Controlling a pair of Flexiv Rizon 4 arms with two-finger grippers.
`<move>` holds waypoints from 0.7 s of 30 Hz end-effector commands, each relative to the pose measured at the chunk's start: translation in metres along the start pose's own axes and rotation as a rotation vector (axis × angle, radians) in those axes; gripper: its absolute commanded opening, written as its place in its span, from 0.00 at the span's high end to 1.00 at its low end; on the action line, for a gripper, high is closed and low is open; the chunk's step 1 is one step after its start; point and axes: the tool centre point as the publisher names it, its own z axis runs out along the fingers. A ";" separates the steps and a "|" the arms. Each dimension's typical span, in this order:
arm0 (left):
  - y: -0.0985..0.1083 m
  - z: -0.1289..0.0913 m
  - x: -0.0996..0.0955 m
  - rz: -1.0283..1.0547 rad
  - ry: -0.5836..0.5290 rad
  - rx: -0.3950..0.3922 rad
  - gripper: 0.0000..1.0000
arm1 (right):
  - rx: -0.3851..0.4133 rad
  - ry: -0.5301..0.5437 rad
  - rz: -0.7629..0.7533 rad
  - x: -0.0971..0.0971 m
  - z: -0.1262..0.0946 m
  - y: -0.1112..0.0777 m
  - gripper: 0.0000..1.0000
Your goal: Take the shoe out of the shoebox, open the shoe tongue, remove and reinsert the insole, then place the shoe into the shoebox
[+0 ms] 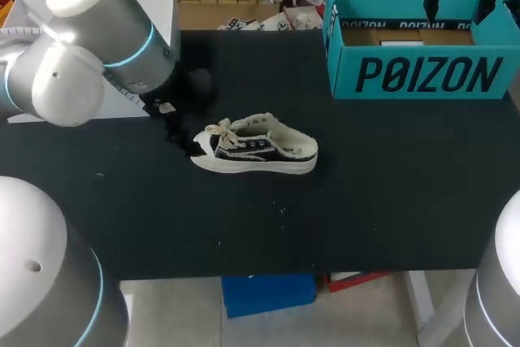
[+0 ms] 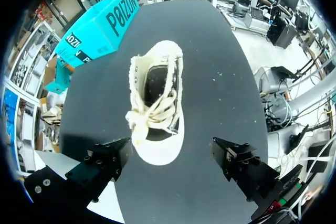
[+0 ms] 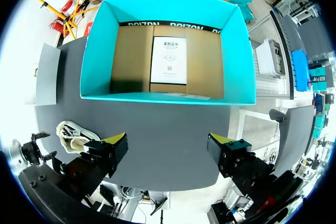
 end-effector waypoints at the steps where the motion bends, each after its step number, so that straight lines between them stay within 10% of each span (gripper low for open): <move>1: 0.007 0.006 -0.011 0.004 0.010 0.126 0.00 | 0.000 0.000 0.000 0.000 0.000 0.000 0.00; 13: 0.008 0.007 -0.015 -0.012 -0.008 0.110 0.00 | 0.000 0.000 0.000 0.000 0.000 0.000 0.00; 21: 0.008 0.007 -0.015 -0.012 -0.008 0.110 0.00 | -0.255 -0.194 -0.530 0.019 -0.036 -0.040 0.00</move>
